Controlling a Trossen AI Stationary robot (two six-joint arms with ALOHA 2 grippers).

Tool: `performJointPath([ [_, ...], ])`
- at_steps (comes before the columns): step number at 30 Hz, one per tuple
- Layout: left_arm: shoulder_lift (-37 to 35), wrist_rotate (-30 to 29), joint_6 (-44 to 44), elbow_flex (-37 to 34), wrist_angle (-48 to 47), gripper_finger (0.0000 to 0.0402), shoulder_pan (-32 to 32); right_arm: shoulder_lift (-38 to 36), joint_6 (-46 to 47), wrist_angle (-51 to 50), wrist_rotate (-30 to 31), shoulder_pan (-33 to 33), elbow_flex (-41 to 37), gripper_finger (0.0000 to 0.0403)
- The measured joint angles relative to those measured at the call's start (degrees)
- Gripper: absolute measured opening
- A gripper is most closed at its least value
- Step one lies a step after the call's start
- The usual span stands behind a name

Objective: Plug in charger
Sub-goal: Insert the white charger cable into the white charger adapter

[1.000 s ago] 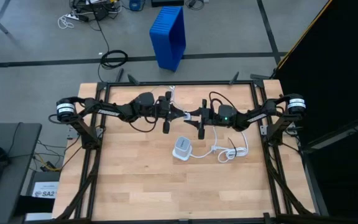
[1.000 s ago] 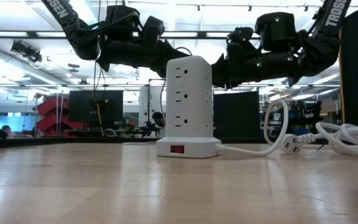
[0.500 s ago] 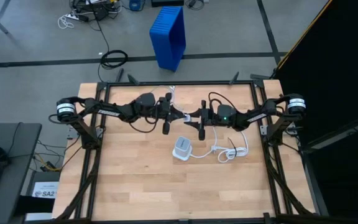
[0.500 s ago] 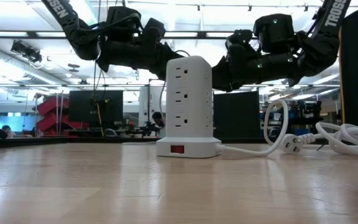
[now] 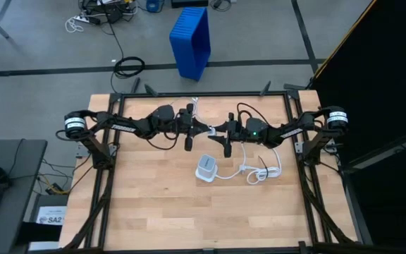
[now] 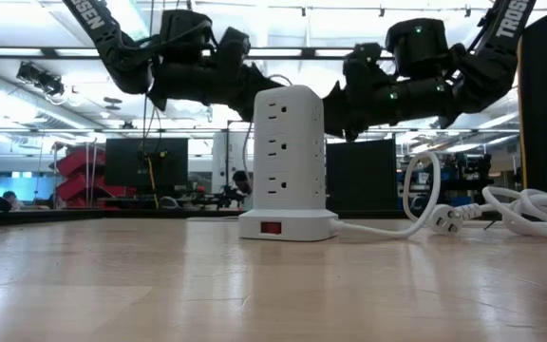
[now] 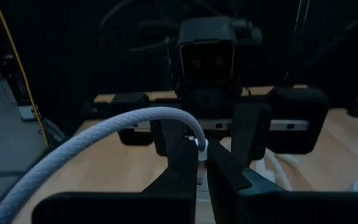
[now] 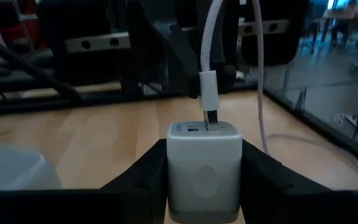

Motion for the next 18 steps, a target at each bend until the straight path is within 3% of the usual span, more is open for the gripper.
performJointPath([
  [12, -2.5, -3.5, 1.4, 0.2, 0.0, 0.0000, 0.0, 0.2, 0.0, -7.6, 2.0, -1.5, -0.2, 0.0116],
  [18, -2.5, -3.5, 2.7, 0.2, -4.5, 0.0000, 0.0, -1.0, 0.7, -14.6, 2.2, -3.6, -0.2, 0.0116],
])
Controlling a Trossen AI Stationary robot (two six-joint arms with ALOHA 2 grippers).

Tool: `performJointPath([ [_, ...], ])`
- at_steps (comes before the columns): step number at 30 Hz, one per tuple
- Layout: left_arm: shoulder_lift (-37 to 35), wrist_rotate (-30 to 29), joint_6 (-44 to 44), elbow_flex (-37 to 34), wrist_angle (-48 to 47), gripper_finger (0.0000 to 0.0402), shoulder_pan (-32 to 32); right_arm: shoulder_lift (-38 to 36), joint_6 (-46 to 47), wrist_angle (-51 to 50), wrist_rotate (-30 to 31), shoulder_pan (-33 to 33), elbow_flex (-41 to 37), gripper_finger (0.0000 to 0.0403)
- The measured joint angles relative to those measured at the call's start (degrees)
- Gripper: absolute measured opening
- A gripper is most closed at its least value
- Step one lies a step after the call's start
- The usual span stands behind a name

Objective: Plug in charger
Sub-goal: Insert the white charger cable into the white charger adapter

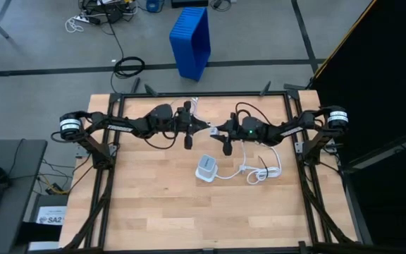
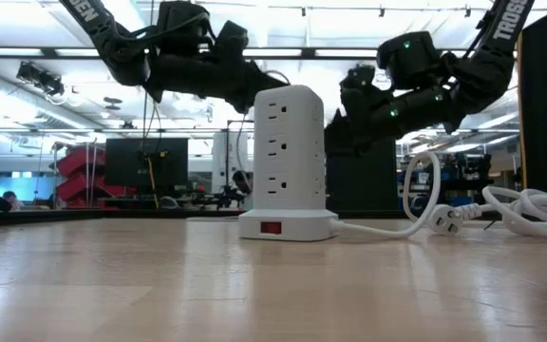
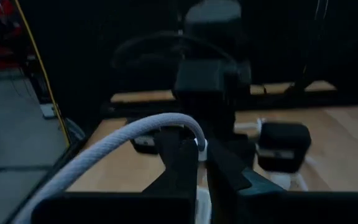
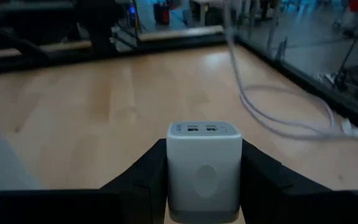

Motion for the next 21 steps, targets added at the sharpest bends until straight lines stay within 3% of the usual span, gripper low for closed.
performJointPath([
  [11, -0.1, 0.3, 0.5, 0.1, -2.3, 0.0000, 0.0, -2.3, 2.3, -52.0, 0.2, -4.4, 15.7, 0.0116],
  [17, -0.1, 0.4, 0.5, 0.1, -2.8, 0.0000, 0.0, -2.3, 2.4, -63.9, -4.5, -6.1, 18.1, 0.0116],
  [21, -0.1, 0.4, 0.5, 0.1, -3.0, 0.0000, 0.0, -0.7, 3.8, -68.9, -4.3, -6.2, 18.0, 0.0116],
])
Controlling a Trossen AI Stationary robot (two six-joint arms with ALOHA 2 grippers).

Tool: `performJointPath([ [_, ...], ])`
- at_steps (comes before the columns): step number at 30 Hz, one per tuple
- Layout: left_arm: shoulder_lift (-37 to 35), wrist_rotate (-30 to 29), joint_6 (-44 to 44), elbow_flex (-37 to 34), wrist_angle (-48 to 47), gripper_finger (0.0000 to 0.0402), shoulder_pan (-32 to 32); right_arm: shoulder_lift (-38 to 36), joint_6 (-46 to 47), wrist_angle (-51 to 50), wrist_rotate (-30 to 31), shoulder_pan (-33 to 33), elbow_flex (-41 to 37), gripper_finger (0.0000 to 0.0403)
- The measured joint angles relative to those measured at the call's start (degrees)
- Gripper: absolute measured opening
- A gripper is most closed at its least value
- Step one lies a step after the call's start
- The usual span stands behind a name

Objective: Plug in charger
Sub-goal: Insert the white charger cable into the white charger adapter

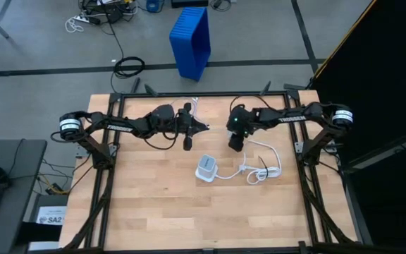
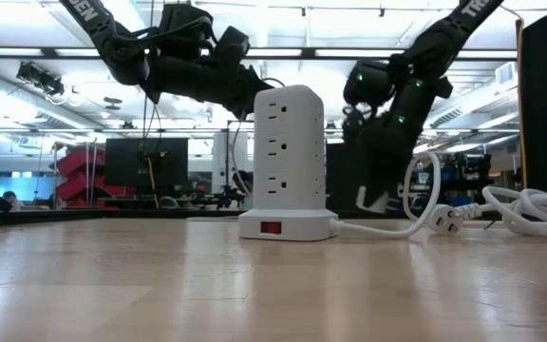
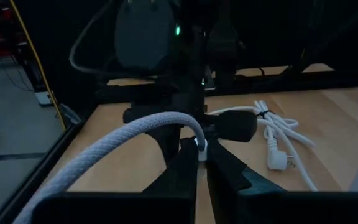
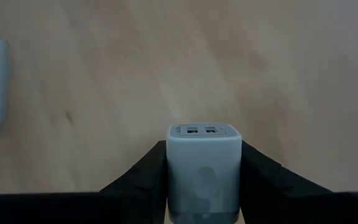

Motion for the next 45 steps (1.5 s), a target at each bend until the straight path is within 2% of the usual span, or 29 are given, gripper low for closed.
performJointPath([
  [11, 0.0, 1.0, -0.2, 0.0, -0.1, 0.0000, -0.1, 4.5, -1.0, 6.5, -0.6, 0.2, 0.7, 0.0117],
  [13, 0.0, 1.1, -0.2, 0.0, -0.1, 0.0000, -0.1, 4.7, -1.3, 5.9, -0.4, 0.2, 1.5, 0.0143],
  [18, 0.0, 1.1, -0.1, 0.0, -0.3, 0.0000, -0.1, 4.7, -2.1, 5.7, -0.4, 0.2, 3.3, 0.0238],
  [23, 0.0, 1.1, 0.1, 0.0, -0.7, 0.0000, -0.1, 4.7, -2.4, 5.2, -0.1, 0.2, 4.7, 0.0273],
  [27, 0.0, 1.1, 0.9, 0.0, -0.9, 0.0000, -0.1, 4.7, -3.2, 3.6, 2.0, 0.2, 6.8, 0.0265],
  [34, -1.6, 2.3, -0.1, 0.0, 1.9, 0.0000, -0.1, 3.9, -7.2, 6.0, 2.4, 1.8, 9.3, 0.0228],
  [38, -2.9, 6.6, -0.2, 0.0, 0.1, 0.0000, -0.1, 0.7, -10.2, 15.6, -1.8, 3.3, 6.7, 0.0208],
  [41, -3.1, 7.4, -0.2, 0.0, 0.3, 0.0000, 0.0, -2.4, -10.9, 23.9, -3.9, 3.6, 3.0, 0.0195],
  [45, -3.0, 7.3, -0.2, 0.0, 0.4, 0.0000, 0.1, -5.3, -8.0, 42.4, -4.4, 3.2, -4.9, 0.0182],
])
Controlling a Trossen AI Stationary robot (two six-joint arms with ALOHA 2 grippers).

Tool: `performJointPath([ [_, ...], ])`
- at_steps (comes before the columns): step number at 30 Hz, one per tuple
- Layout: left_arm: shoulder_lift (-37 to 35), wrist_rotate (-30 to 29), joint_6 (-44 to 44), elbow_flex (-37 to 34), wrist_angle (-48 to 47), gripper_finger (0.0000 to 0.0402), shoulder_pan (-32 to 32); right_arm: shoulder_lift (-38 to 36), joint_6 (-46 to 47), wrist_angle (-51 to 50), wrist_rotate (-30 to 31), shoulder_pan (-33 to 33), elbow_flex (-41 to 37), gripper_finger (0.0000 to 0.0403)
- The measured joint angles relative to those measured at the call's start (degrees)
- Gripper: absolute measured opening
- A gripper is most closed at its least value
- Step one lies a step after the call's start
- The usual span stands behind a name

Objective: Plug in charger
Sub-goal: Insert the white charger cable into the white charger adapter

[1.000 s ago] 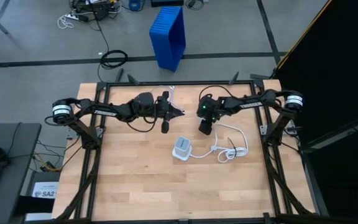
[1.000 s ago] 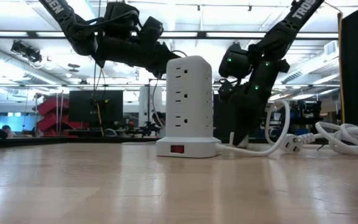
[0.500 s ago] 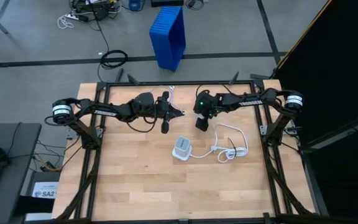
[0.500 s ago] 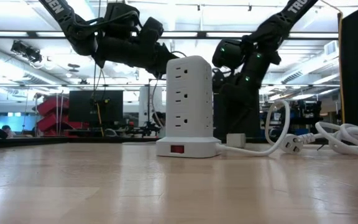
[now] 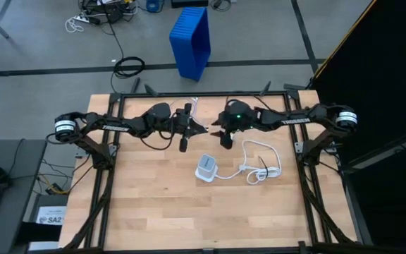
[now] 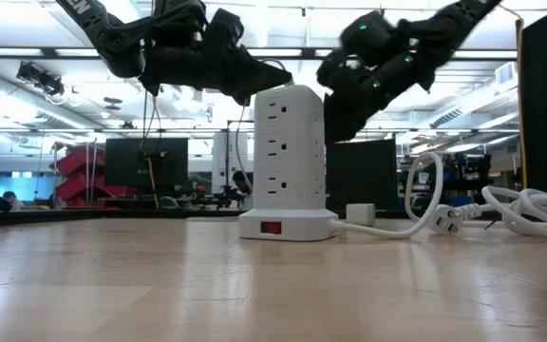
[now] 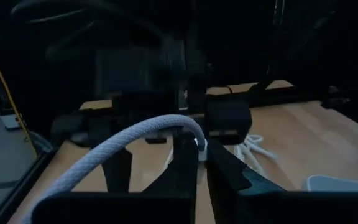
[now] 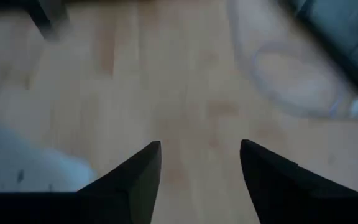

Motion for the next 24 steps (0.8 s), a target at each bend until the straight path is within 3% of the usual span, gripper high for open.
performJointPath([
  [4, 0.0, 0.0, -0.2, 0.0, 1.5, 0.0000, -0.2, -0.1, 4.6, 22.7, -2.4, 0.3, -8.7, 0.0176],
  [9, 0.6, 0.0, -0.5, 0.0, 2.0, 0.0000, -0.4, -0.1, 8.4, 39.3, -2.3, 2.1, -15.5, 0.0176],
  [14, 3.7, -0.3, -2.9, 0.0, 6.5, 0.0000, -0.8, -0.1, 9.4, 41.2, -1.1, 5.5, -16.1, 0.0176],
  [24, 6.5, 0.7, -5.5, 0.0, 11.7, 0.0000, -0.9, -0.1, 5.8, 39.4, 9.6, 9.8, -16.1, 0.0158],
])
